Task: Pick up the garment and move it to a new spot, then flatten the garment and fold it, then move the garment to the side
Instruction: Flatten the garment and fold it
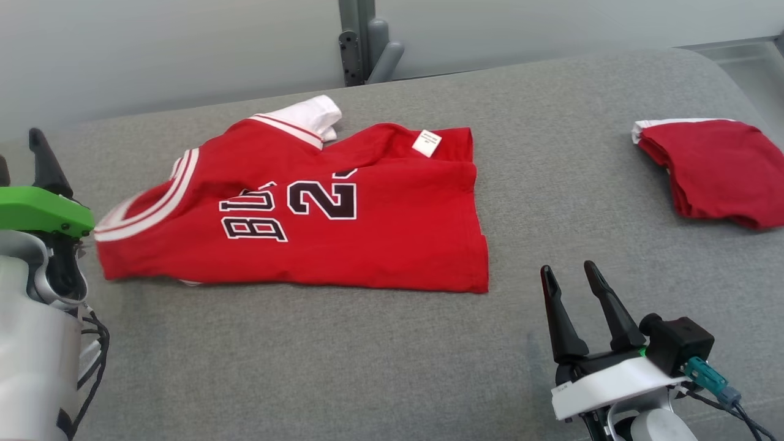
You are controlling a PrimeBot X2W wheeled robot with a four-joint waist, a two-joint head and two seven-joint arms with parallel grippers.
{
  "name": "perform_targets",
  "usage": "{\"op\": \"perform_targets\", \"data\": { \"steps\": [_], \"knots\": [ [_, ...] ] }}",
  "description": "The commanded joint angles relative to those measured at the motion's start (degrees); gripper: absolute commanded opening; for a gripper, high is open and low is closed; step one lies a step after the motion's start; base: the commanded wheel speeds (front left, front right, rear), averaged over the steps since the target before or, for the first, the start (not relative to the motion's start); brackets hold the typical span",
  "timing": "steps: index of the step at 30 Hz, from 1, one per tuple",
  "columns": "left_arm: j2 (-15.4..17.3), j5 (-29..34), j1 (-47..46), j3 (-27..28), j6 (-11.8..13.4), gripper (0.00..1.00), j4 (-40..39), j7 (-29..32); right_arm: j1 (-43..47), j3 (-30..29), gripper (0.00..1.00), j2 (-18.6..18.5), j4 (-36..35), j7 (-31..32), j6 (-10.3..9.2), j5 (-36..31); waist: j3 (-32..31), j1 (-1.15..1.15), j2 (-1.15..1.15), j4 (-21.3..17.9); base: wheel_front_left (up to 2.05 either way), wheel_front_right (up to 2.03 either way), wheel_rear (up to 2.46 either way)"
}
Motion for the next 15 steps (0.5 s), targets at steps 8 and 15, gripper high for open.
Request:
{"op": "perform_targets", "data": {
  "steps": [8, 15],
  "knots": [
    [-6.55, 28.41, 23.18, 9.45, 3.60, 1.00, -35.41, -0.19, -5.68, 1.65, 1.00, -0.12, 10.54, 0.02, 0.00, 4.89, 1.86, 0.00, 0.00, 6.76, 0.00, 0.00, 0.00],
    [-14.75, 39.29, 34.91, 11.09, 0.85, 1.00, -46.76, -0.19, -13.24, -0.96, 1.00, -0.11, 24.07, 0.02, 0.00, 9.29, 2.77, 0.00, 0.00, 11.98, 0.00, 0.00, 0.00]
  ]
}}
